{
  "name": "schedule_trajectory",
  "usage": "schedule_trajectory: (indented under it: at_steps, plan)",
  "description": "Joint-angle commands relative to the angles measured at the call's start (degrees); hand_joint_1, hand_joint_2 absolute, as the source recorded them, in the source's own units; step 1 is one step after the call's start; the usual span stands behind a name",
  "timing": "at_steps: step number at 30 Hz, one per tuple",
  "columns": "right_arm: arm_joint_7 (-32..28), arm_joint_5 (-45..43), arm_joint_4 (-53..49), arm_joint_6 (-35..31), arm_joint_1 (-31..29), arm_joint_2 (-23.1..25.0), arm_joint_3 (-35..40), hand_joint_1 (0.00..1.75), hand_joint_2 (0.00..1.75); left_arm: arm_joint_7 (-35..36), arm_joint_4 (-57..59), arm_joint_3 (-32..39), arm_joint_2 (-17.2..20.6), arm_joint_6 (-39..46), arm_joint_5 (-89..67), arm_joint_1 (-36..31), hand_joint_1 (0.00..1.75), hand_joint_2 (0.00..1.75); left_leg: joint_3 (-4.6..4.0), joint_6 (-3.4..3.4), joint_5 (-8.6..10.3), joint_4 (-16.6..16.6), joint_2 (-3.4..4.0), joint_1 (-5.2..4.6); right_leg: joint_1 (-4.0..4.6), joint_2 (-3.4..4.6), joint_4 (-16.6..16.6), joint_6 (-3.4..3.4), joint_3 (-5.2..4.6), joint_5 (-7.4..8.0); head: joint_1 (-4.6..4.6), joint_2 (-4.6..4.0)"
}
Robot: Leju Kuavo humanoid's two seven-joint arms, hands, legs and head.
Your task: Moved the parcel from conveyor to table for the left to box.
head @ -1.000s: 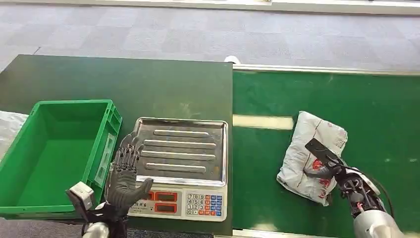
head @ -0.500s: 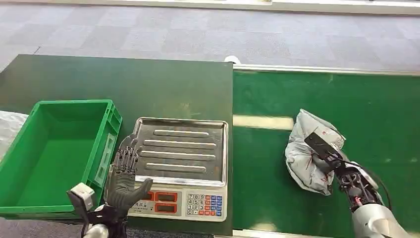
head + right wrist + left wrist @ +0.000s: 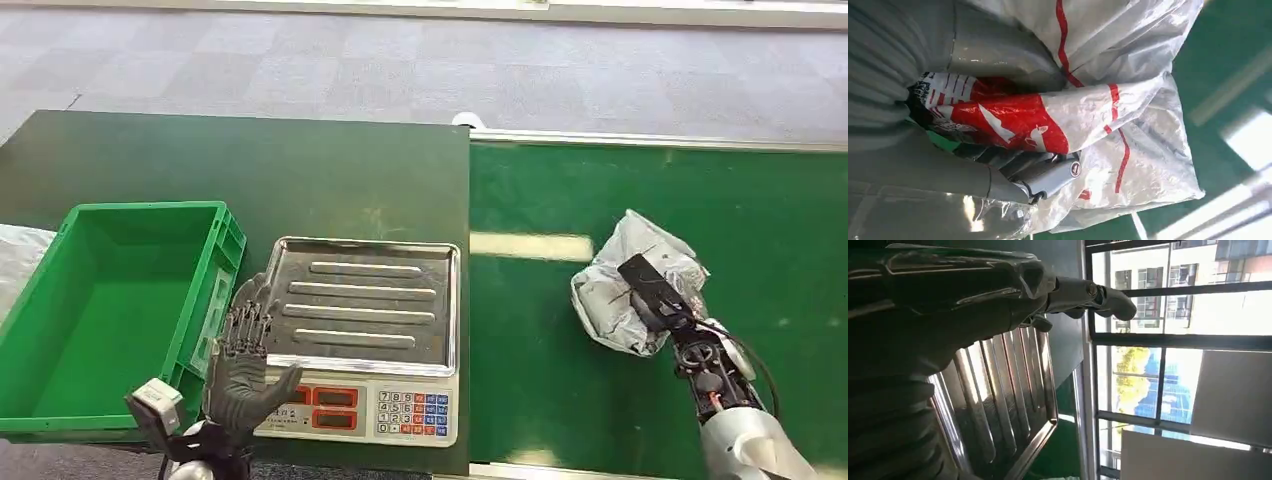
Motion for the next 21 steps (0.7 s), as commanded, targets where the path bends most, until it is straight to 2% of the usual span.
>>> schedule_trajectory:
  at_steps: [1, 3, 5, 8, 9, 10, 14, 17, 21]
  plan:
    - [-7.84, -12.04, -21.09, -1.61, 3.10, 5.57, 0.78, 1.75, 1.75, -1.02, -0.16, 1.11, -0.14, 0.07, -1.54, 0.34, 0.00, 1.75, -0.03, 0.04, 0.01, -0.02, 0.17, -0.04, -0.02, 0.13, 0.03, -0.10, -0.12, 0.04, 0.00, 0.00]
    - [-7.70, -15.41, -31.97, -0.12, 6.87, 7.35, 4.59, 1.75, 1.75, -1.44, 0.55, 1.54, -0.52, -0.54, -2.23, -0.99, 0.00, 1.75, 0.01, 0.04, 0.03, -0.07, 0.22, -0.02, 0.01, 0.16, -0.01, -0.15, -0.12, 0.07, 0.02, 0.00]
    - [-6.24, -16.82, -40.13, 0.68, 8.20, 10.25, 9.45, 1.75, 1.75, -1.57, 1.58, 1.62, -0.67, -0.87, -2.96, -3.43, 0.00, 1.75, -0.05, 0.02, 0.02, -0.02, 0.17, -0.02, -0.01, 0.12, 0.03, -0.09, -0.15, 0.05, 0.02, 0.00]
    - [-2.57, -15.60, -46.52, 1.28, 8.35, 15.22, 16.70, 1.75, 1.75, -1.47, 3.25, 2.07, -1.03, -0.59, -3.84, -7.05, 0.00, 1.75, -0.08, 0.00, 0.01, -0.01, 0.37, -0.02, 0.01, 0.32, 0.11, -0.13, -0.26, 0.08, 0.02, 0.00]
    - [-1.66, -15.11, -47.58, 1.37, 8.31, 16.42, 18.74, 1.75, 1.75, -1.45, 4.08, 2.23, -1.10, -0.52, -3.85, -8.25, 0.00, 1.75, -0.04, 0.02, 0.03, -0.07, 0.62, -0.03, 0.03, 0.52, 0.14, -0.31, -0.36, 0.14, 0.00, 0.00]
    - [-0.78, -14.56, -48.07, 1.30, 8.13, 17.40, 20.22, 1.75, 1.75, -1.45, 4.41, 2.38, -1.08, -0.33, -4.04, -9.19, 0.00, 1.75, -0.03, 0.00, 0.02, -0.03, 0.49, -0.02, 0.01, 0.39, 0.12, -0.17, -0.29, 0.10, 0.00, 0.00]
    - [-0.41, -22.37, -49.42, 8.81, 10.34, 20.22, 24.26, 1.75, 1.75, -0.14, 2.91, 3.63, -1.88, -0.66, -4.94, -11.67, 0.00, 1.75, 0.01, -0.05, 0.12, -0.09, 0.29, 0.07, 0.10, 0.20, 0.09, -0.23, -0.24, 0.08, 0.00, 0.00]
    - [-0.89, -23.00, -48.67, 8.85, 11.13, 20.25, 25.26, 1.75, 1.75, 0.65, 2.36, 4.00, -2.31, -0.98, -5.41, -11.73, 0.00, 1.75, 0.06, -0.08, 0.10, -0.05, 0.13, 0.12, 0.13, 0.07, 0.05, -0.13, -0.09, 0.01, 0.00, 0.00]
    - [-1.22, -21.62, -43.79, 12.42, 11.20, 22.00, 31.02, 1.75, 1.75, 0.68, 3.21, 4.59, -2.96, -1.07, -6.50, -13.10, 0.00, 1.75, 0.04, -0.04, 0.10, -0.06, 0.20, 0.11, 0.12, 0.13, 0.03, -0.17, -0.08, 0.04, 0.04, 0.00]
